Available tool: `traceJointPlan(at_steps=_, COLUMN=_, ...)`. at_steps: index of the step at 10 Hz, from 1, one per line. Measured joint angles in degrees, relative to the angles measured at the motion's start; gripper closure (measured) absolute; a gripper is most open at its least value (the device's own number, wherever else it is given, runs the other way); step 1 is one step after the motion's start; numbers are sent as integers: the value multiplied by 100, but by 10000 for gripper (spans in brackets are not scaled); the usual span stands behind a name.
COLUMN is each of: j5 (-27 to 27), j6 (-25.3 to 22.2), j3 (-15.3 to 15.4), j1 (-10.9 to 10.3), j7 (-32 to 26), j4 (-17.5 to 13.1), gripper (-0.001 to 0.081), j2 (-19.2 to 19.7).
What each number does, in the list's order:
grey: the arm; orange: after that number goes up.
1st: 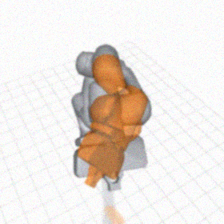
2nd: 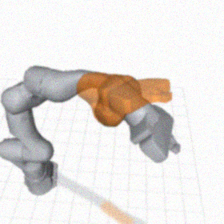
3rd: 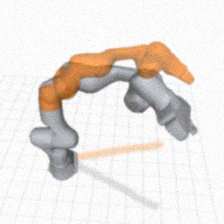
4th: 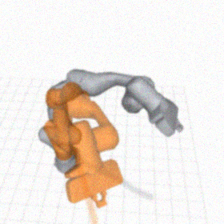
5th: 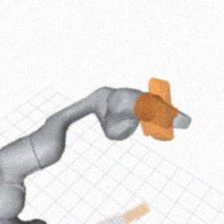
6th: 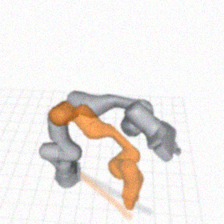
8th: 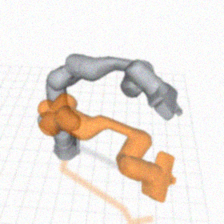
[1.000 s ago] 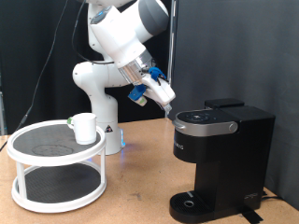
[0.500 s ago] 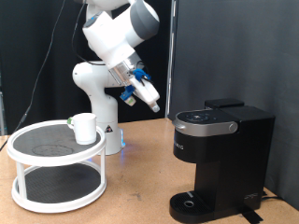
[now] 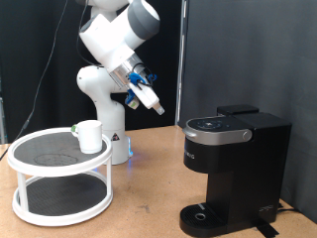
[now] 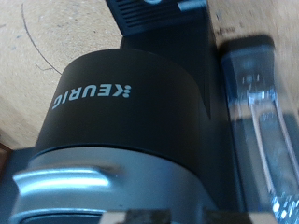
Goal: Make a cup of coffee with the keurig machine
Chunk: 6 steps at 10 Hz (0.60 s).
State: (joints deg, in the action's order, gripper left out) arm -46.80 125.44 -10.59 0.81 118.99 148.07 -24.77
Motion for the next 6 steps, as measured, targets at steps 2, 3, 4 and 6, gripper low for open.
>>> traceJointPlan(at_steps=2, j5=10, j6=-15, j3=-4, j1=249, j7=946, j4=217, gripper=806, j2=-320)
traceJointPlan(at_steps=3, j5=80, j6=-23, j3=-5, j1=383, j7=1149, j4=330, gripper=806, j2=-517)
traceJointPlan(at_steps=4, j5=214, j6=-43, j3=-8, j1=518, j7=1210, j4=429, gripper=806, j2=-713)
traceJointPlan(at_steps=6, j5=605, j6=-405, j3=-99, j1=701, j7=1169, j4=555, gripper=806, j2=-1118)
